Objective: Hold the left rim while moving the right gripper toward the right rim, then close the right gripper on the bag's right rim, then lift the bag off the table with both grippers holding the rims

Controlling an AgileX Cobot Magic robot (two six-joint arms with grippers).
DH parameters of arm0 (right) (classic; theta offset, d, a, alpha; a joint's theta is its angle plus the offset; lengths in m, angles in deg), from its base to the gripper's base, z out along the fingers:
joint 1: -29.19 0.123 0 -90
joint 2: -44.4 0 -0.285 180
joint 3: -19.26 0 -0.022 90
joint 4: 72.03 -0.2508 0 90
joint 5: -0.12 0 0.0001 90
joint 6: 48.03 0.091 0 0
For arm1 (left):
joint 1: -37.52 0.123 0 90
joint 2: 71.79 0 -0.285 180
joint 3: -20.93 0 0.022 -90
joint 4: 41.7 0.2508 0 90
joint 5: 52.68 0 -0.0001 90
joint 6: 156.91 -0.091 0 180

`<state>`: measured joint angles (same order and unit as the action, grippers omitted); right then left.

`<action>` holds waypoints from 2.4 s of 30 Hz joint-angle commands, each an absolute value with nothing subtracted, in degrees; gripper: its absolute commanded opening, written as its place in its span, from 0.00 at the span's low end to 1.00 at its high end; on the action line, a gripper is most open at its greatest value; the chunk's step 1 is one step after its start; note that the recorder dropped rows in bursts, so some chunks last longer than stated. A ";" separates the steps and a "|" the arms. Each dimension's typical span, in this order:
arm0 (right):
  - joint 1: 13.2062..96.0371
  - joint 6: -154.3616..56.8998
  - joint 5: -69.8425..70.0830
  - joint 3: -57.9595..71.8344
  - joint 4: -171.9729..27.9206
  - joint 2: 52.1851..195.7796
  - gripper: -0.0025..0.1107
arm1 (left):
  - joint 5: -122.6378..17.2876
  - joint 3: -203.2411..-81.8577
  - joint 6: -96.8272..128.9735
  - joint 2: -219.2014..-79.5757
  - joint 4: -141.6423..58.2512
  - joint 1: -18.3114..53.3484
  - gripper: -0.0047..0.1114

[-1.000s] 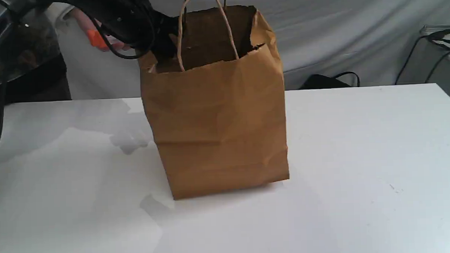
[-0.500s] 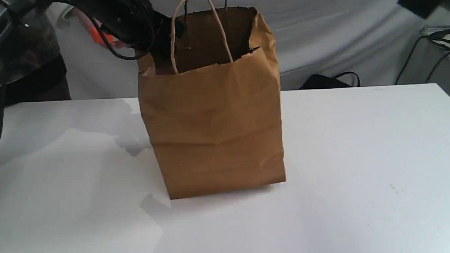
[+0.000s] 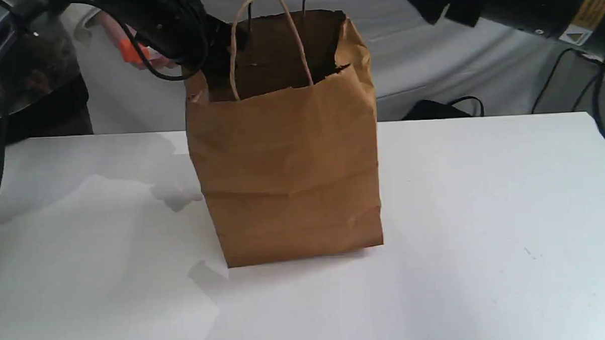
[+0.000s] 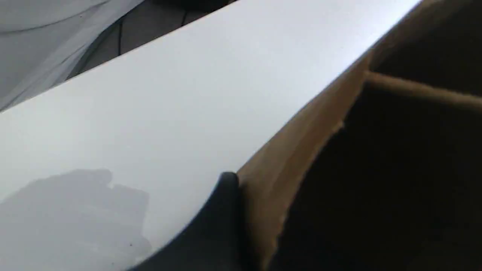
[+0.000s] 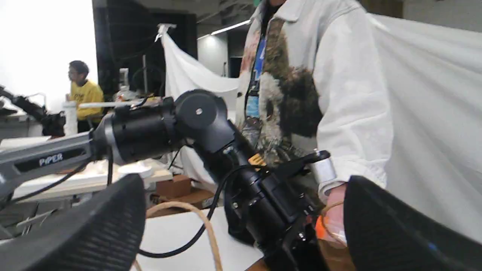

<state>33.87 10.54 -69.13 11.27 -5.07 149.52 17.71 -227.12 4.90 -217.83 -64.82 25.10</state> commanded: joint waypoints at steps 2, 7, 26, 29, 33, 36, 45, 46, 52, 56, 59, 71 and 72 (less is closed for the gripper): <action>38.22 10.45 -69.44 15.30 -0.98 152.32 0.68 | 17.29 -227.26 4.73 -216.86 -65.04 24.91 0.04; 42.64 10.45 -61.81 19.31 3.88 155.28 0.68 | 17.29 -227.26 4.74 -216.86 -65.04 24.91 0.04; 44.65 17.21 -52.97 20.81 15.35 156.55 0.28 | 17.29 -227.26 5.05 -216.86 -65.04 24.91 0.04; 44.65 19.92 -52.97 20.81 21.01 156.55 0.14 | 17.29 -227.26 5.62 -216.86 -65.04 24.91 0.04; 44.65 24.39 -54.54 20.81 26.81 156.55 0.02 | 17.29 -227.26 8.46 -216.74 -64.89 24.91 0.04; 44.65 24.39 -58.14 20.81 27.45 156.42 0.02 | 17.29 -227.26 10.93 -215.95 -62.16 24.77 0.04; 44.65 24.99 -67.49 20.81 27.45 152.33 0.02 | 17.29 -227.26 14.54 -210.00 -55.88 23.79 0.04; 44.65 25.28 -69.13 20.81 27.21 151.55 0.02 | 17.29 -227.26 15.61 -209.36 -55.68 23.54 0.04; 44.65 25.42 -69.84 20.81 22.05 148.35 0.02 | 17.29 -227.26 19.82 -208.94 -50.29 21.51 0.04; 44.65 25.28 -69.74 20.81 19.07 145.41 0.02 | 17.29 -227.10 20.12 -208.64 -49.53 19.64 0.04; 44.65 25.28 -65.86 20.81 18.65 143.42 0.02 | 17.29 -223.62 19.93 -207.03 -49.53 18.58 0.04; 44.65 22.06 -59.60 20.81 12.21 142.56 0.02 | 17.29 -201.32 15.11 -199.75 -49.14 19.60 0.04; 44.65 21.36 -58.77 20.81 11.55 142.56 0.02 | 17.29 -201.08 15.11 -199.75 -49.14 19.60 0.04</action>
